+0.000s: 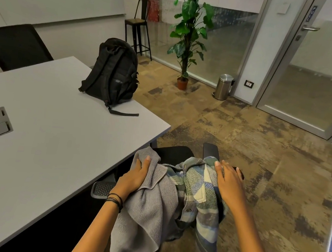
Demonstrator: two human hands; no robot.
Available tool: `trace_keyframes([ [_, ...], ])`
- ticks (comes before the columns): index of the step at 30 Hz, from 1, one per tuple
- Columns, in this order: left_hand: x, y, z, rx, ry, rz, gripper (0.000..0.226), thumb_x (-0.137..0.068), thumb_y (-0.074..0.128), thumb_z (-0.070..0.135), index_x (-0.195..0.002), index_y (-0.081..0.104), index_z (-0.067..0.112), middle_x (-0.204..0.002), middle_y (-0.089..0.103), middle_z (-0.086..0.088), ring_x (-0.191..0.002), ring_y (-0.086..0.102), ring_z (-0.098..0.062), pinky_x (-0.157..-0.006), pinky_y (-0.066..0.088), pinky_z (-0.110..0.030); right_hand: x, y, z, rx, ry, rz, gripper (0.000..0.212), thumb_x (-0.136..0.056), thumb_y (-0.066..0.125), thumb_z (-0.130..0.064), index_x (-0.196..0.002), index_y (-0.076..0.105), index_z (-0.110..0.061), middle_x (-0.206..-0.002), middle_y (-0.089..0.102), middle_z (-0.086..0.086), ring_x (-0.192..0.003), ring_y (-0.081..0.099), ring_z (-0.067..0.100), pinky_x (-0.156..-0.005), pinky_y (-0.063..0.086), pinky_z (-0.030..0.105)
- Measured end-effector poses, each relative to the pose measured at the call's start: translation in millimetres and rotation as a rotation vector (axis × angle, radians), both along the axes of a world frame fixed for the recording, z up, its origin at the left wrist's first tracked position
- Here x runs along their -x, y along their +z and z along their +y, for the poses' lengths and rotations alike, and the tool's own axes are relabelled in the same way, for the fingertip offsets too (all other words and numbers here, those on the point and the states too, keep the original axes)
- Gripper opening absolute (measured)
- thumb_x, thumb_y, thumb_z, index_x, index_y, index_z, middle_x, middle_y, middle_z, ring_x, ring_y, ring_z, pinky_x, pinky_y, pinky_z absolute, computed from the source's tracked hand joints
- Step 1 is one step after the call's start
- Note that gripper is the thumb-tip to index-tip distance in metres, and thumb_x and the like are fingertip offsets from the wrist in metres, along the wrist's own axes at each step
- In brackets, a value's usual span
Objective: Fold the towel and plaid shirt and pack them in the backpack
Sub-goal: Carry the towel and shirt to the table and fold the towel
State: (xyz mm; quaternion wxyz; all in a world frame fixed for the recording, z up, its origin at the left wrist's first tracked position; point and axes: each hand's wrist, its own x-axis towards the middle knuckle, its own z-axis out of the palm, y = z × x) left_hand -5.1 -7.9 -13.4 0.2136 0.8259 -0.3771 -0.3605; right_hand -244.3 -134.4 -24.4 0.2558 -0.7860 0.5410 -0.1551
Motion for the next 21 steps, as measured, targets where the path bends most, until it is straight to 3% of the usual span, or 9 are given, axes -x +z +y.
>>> trace_keyframes([
  [3, -3.5, -4.4, -6.7, 0.016, -0.011, 0.088, 0.112, -0.054, -0.002, 0.096, -0.148, 0.000, 0.035, -0.154, 0.024, -0.001, -0.136, 0.033, -0.032, -0.114, 0.020, -0.051, -2.4, 4.9, 1.5, -0.031, 0.038, 0.063, 0.056, -0.098, 0.019, -0.043, -0.138, 0.041, -0.010, -0.148, 0.035, 0.009, -0.141, 0.022, 0.018, -0.117, 0.001, 0.033],
  [6, -2.2, -11.3, -12.2, 0.040, -0.026, 0.127, 0.119, -0.049, 0.002, 0.099, -0.148, 0.006, 0.034, -0.154, 0.023, 0.002, -0.137, 0.032, -0.029, -0.113, 0.021, -0.051, -8.9, 16.2, 10.0, -0.070, 0.059, 0.034, 0.055, -0.098, 0.018, -0.042, -0.135, 0.045, -0.010, -0.143, 0.042, 0.010, -0.139, 0.027, 0.020, -0.117, 0.004, 0.032],
  [11, 14.8, 4.6, -13.6, 0.128, -0.040, 0.185, 0.097, -0.071, 0.013, 0.087, -0.148, 0.016, 0.028, -0.152, 0.029, 0.001, -0.136, 0.034, -0.025, -0.113, 0.024, -0.046, -22.6, 27.4, 24.5, -0.213, 0.068, -0.047, 0.057, -0.098, 0.015, -0.047, -0.141, 0.037, -0.016, -0.145, 0.040, 0.009, -0.139, 0.025, 0.027, -0.112, 0.021, 0.040],
  [13, 20.0, 7.0, -16.4, 0.156, -0.040, 0.198, 0.092, -0.076, 0.016, 0.083, -0.148, 0.018, 0.026, -0.150, 0.032, -0.001, -0.134, 0.037, -0.025, -0.113, 0.027, -0.046, -30.3, 29.6, 29.5, -0.206, 0.087, -0.030, 0.059, -0.095, 0.014, -0.052, -0.136, 0.041, -0.019, -0.135, 0.050, 0.011, -0.129, 0.040, 0.031, -0.098, 0.035, 0.041],
  [15, 23.7, 8.1, -19.3, 0.174, -0.045, 0.210, 0.094, -0.073, 0.018, 0.085, -0.148, 0.018, 0.028, -0.150, 0.032, 0.000, -0.133, 0.039, -0.023, -0.112, 0.028, -0.046, -38.8, 32.5, 34.4, -0.176, 0.117, -0.019, 0.060, -0.092, 0.013, -0.058, -0.124, 0.047, -0.020, -0.119, 0.060, 0.011, -0.113, 0.053, 0.033, -0.085, 0.040, 0.040],
  [19, 29.2, 12.3, -20.6, 0.226, -0.017, 0.186, 0.077, -0.085, 0.023, 0.072, -0.148, 0.013, 0.029, -0.153, 0.025, 0.001, -0.135, 0.035, -0.024, -0.112, 0.027, -0.041, -45.3, 33.8, 36.1, -0.152, 0.145, -0.014, 0.072, -0.079, 0.010, -0.073, -0.110, 0.048, -0.021, -0.102, 0.063, 0.005, -0.098, 0.060, 0.031, -0.081, 0.047, 0.042],
  [21, 29.7, 10.7, -19.3, 0.212, -0.006, 0.139, 0.070, -0.090, 0.024, 0.065, -0.149, 0.010, 0.029, -0.152, 0.028, 0.000, -0.134, 0.037, -0.027, -0.109, 0.027, -0.038, -45.3, 32.4, 36.3, -0.160, 0.105, -0.005, 0.067, -0.084, 0.018, -0.069, -0.118, 0.045, -0.018, -0.107, 0.063, 0.007, -0.101, 0.059, 0.031, -0.084, 0.047, 0.043],
])
